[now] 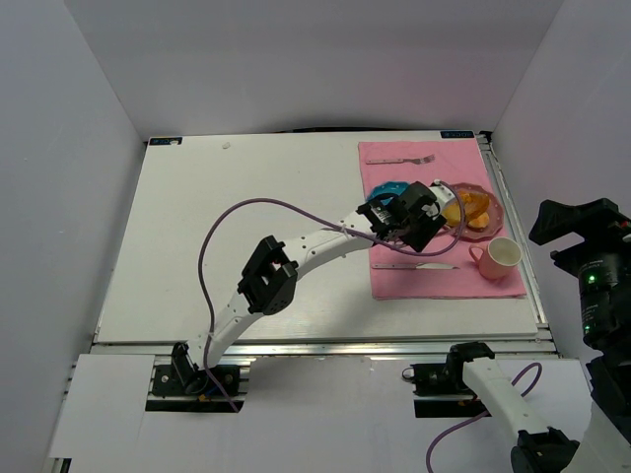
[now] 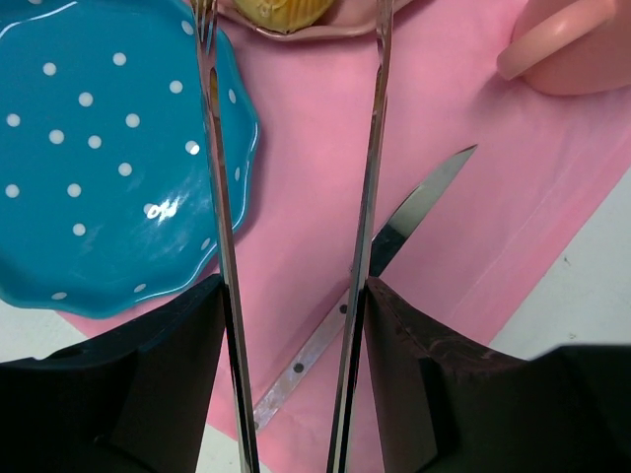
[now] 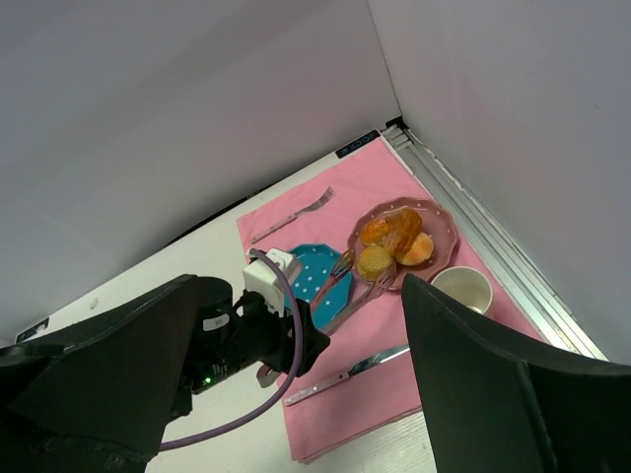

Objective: Place the bread

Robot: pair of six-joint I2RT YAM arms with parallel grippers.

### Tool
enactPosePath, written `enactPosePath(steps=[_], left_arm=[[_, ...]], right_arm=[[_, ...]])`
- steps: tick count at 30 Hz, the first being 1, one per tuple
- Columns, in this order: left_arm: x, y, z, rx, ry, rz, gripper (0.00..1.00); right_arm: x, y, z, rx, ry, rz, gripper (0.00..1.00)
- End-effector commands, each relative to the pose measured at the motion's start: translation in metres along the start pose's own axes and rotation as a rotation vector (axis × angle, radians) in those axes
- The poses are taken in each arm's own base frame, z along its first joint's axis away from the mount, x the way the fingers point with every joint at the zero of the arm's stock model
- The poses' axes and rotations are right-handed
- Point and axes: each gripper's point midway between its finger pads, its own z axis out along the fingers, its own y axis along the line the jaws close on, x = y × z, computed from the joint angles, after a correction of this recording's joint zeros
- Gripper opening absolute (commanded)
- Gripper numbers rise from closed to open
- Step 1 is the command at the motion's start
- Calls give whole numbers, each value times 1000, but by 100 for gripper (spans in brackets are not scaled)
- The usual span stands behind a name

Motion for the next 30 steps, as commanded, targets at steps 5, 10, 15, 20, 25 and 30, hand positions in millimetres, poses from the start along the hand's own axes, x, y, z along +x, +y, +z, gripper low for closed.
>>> enactPosePath(steps=[5, 10, 15, 20, 25, 30], left_arm=[[-31, -2, -9, 16, -82, 34, 67], [-27, -2, -2, 17, -78, 42, 67], [-24, 3, 3, 13, -75, 41, 66], [-24, 4, 5, 12, -78, 41, 57], [-26, 7, 2, 9, -82, 37, 45], [-35, 9, -17, -5, -94, 39, 42]], right_arm=[[-12, 3, 7, 7, -48, 8, 89], [-9, 2, 10, 14, -45, 6, 89], [-7, 2, 13, 18, -42, 2, 89], [-5, 2, 14, 21, -38, 0, 89], [-4, 1, 14, 24, -36, -1, 89], [-3, 3, 14, 11, -33, 1, 89]])
